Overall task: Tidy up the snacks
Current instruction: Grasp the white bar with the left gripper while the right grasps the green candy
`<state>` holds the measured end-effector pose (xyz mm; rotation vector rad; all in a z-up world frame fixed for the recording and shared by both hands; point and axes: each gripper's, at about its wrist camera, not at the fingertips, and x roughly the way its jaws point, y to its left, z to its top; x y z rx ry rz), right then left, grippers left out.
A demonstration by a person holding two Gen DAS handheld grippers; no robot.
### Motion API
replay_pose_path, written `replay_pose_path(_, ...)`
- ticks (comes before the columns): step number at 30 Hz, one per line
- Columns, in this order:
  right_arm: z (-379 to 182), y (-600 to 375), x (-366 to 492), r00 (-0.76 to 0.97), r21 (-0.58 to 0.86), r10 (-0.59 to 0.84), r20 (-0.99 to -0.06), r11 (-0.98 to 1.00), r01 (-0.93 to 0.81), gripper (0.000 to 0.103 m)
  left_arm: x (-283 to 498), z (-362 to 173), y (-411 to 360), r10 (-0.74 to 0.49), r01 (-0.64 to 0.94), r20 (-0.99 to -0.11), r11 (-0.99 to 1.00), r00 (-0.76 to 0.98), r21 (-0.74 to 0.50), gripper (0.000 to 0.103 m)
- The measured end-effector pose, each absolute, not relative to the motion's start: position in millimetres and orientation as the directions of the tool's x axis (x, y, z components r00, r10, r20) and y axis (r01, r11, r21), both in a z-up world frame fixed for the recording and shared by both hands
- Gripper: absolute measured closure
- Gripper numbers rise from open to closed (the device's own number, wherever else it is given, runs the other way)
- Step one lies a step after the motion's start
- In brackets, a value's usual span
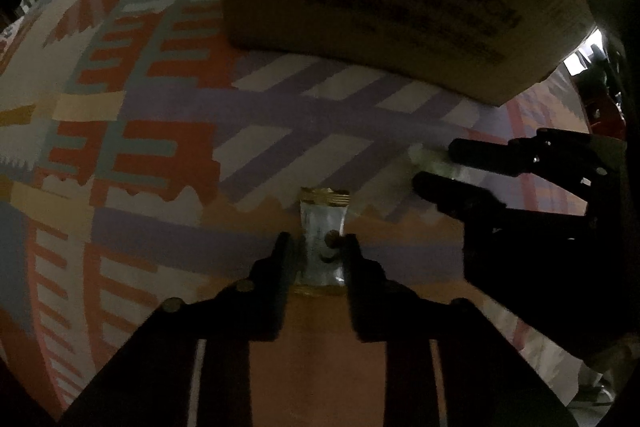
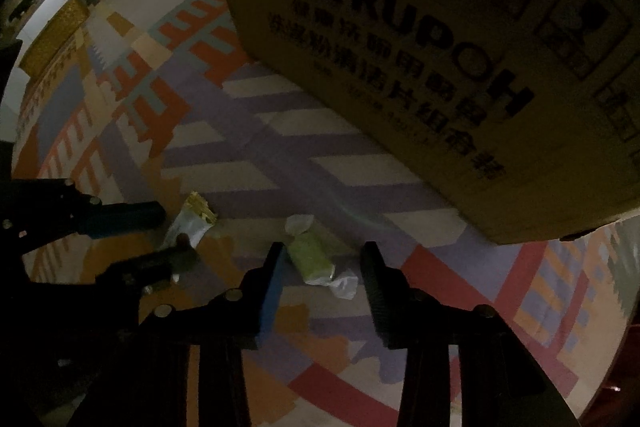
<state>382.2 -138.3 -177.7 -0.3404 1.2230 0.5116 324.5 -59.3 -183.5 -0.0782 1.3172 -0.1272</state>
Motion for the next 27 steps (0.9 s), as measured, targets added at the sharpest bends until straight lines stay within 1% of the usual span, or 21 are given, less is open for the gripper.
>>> replay_pose_path(1, -177, -138, 382, 0.252, 0.024, 0.190, -0.949, 0.840, -0.541, 0.072, 324, -184, -58, -0.141, 0.048, -0.959, 0.990, 0.247, -0.134, 0.081)
replay_pose_path(3, -178, -138, 380, 0.247, 0.038, 0.199, -0.948, 0.844, -0.535, 0.083, 325, -183, -54, -0.150, 0.044, -0.957, 0.989, 0.249, -0.143, 0.082)
replay_pose_path(6, -177, -139, 376, 0.243, 0.057, 0.209, -0.947, 0.856, -0.514, 0.083, 324, -183, -49, -0.159, 0.050, -0.955, 0.987, 0.250, -0.152, 0.084)
replay_pose_path(15, -166, -146, 355, 0.251, 0.112, 0.241, -0.937, 0.892, -0.439, 0.083, 317, -179, -46, -0.172, 0.077, -0.951, 0.985, 0.257, -0.157, 0.084)
replay_pose_path(27, -124, -160, 336, 0.341, 0.147, 0.256, -0.904, 0.938, -0.315, 0.083, 300, -127, -44, -0.206, 0.156, -0.906, 0.975, 0.370, -0.158, 0.084)
